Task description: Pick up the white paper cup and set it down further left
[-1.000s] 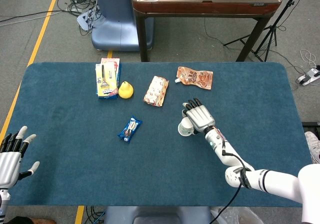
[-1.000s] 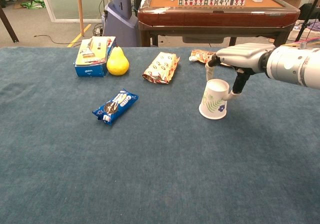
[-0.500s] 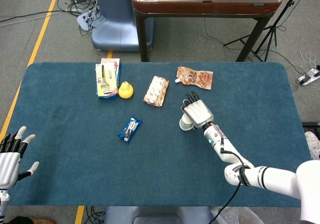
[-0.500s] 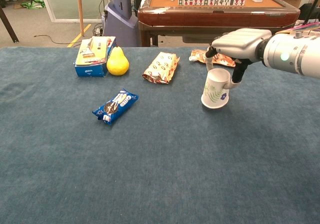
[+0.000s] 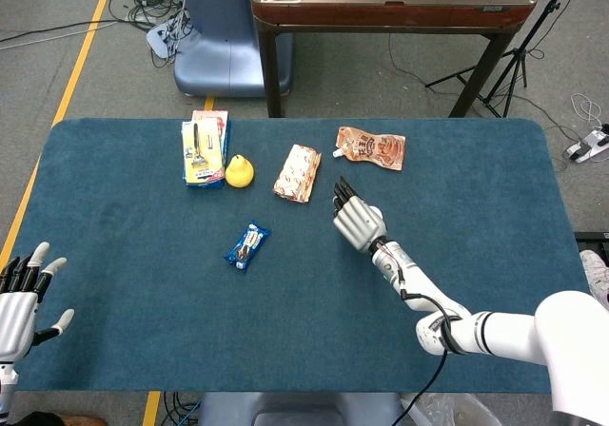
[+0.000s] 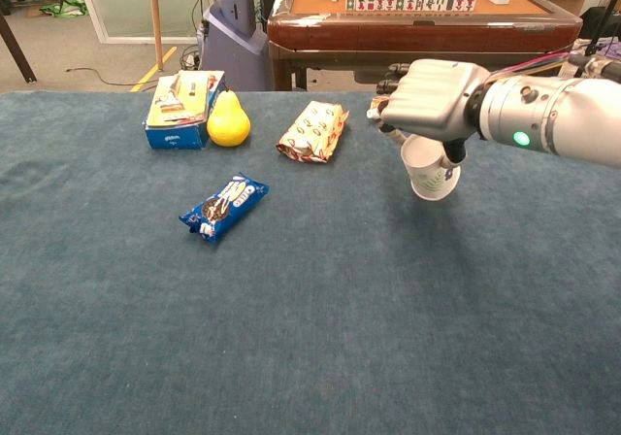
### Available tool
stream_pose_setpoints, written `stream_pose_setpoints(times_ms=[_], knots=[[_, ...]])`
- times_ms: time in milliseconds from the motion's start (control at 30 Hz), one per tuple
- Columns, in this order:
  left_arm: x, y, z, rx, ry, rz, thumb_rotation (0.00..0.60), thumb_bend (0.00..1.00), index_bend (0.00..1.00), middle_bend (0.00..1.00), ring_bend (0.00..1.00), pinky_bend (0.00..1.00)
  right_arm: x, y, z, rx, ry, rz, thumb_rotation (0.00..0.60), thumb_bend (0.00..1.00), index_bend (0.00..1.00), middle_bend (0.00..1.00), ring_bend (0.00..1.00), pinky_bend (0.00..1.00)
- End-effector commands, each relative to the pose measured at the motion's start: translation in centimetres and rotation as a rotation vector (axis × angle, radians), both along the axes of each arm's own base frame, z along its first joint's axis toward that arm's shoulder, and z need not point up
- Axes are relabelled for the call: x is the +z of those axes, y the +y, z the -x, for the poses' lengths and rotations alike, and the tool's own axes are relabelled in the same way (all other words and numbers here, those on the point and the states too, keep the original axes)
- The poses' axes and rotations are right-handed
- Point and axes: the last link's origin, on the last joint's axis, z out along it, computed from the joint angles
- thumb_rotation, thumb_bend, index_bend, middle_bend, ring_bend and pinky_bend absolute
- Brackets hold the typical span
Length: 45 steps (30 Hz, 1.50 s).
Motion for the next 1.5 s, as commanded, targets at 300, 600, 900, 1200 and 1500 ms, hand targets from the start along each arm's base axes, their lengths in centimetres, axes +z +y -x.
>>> stream_pose_setpoints(times_ms=[300, 600, 900, 1200, 1500], knots=[[0.3, -0.3, 0.6, 0.023, -0.004, -0.022, 0.600, 0.21, 0.18, 0.00, 0.02, 0.00, -1.4, 0.5, -1.7, -0.114, -0.168, -0.079, 0.600, 0.24, 0.00, 0.00, 0.00, 0.00], [0.1, -0.2, 0.4, 0.016, -0.003, -0.001, 0.600, 0.21, 0.18, 0.00, 0.02, 0.00, 1.5, -0.6, -0.6, -0.252, -0.465, -0.037, 0.600, 0.17, 0.05, 0.05, 0.00, 0.00], [-0.3, 0.0, 0.0, 0.005, -0.017, 0.022, 0.600, 0.21, 0.18, 0.00, 0.02, 0.00, 3.1, -1.3, 1.9, -0.398, -0.618, -0.006, 0.600, 0.11, 0.20, 0.10, 0.00, 0.00], [-0.5, 0.1, -0.1, 0.004, -0.021, 0.030, 0.600, 0.21, 0.18, 0.00, 0.02, 0.00, 2.3, -2.2, 4.8, -0.557, -0.701, -0.023, 0.600, 0.07, 0.21, 0.10, 0.00, 0.00], [-0.8, 0.1, -0.3, 0.008, -0.022, 0.036, 0.600, 0.21, 0.18, 0.00, 0.02, 0.00, 0.6, -2.7, 5.4, -0.573, -0.686, -0.061, 0.600, 0.08, 0.26, 0.13, 0.00, 0.00]])
